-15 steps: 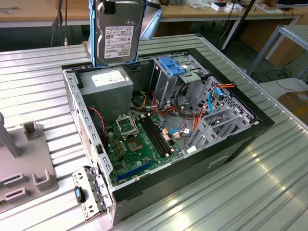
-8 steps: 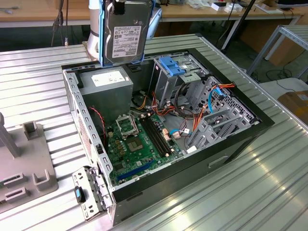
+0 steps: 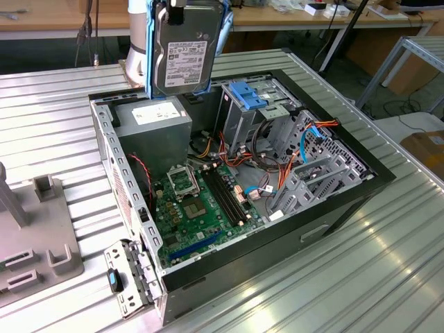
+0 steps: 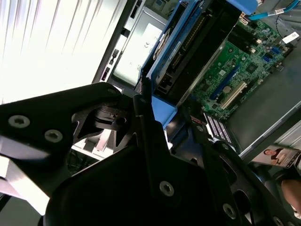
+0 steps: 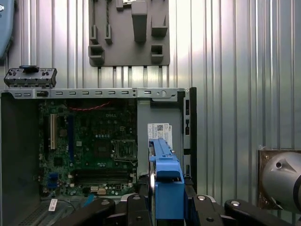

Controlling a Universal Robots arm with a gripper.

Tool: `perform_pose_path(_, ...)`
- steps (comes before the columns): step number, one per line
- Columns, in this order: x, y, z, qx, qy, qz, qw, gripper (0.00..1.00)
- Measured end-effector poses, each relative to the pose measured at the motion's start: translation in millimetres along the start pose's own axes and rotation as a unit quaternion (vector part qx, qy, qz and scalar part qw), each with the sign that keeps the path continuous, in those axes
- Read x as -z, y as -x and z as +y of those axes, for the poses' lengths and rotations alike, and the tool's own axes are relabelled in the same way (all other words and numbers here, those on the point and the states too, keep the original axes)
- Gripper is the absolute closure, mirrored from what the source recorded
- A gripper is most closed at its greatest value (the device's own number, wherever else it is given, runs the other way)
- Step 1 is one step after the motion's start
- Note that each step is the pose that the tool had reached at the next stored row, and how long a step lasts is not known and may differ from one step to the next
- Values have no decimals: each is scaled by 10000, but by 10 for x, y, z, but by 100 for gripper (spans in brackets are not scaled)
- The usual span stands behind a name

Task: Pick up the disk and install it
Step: 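Pick up the disk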

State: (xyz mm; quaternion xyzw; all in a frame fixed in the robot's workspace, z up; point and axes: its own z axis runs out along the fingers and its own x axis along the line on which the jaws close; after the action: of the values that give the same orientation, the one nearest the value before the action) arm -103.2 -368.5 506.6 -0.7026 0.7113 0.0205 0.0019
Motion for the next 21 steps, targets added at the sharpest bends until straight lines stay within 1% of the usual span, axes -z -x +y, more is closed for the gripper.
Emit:
perform_pose_path(2,-1,0,-12,1,1,1,10000,63)
perform_pose_path(5,-5,0,-52,0,1,1,10000,63)
perform_pose_path(8,-6,1,-108,0,1,1,10000,63)
perform_pose_path(10,-6,1,-155,1,0,1,10000,63)
perform_pose_path(12,-5,2,-257,0,0,1,10000,63)
perform_pose_path(14,-4,3,-301,0,1,1,10000,63)
perform_pose_path(15,-3,3,-335,0,1,1,10000,63)
perform_pose_path(21,-3,2,-344,0,0,0,10000,63)
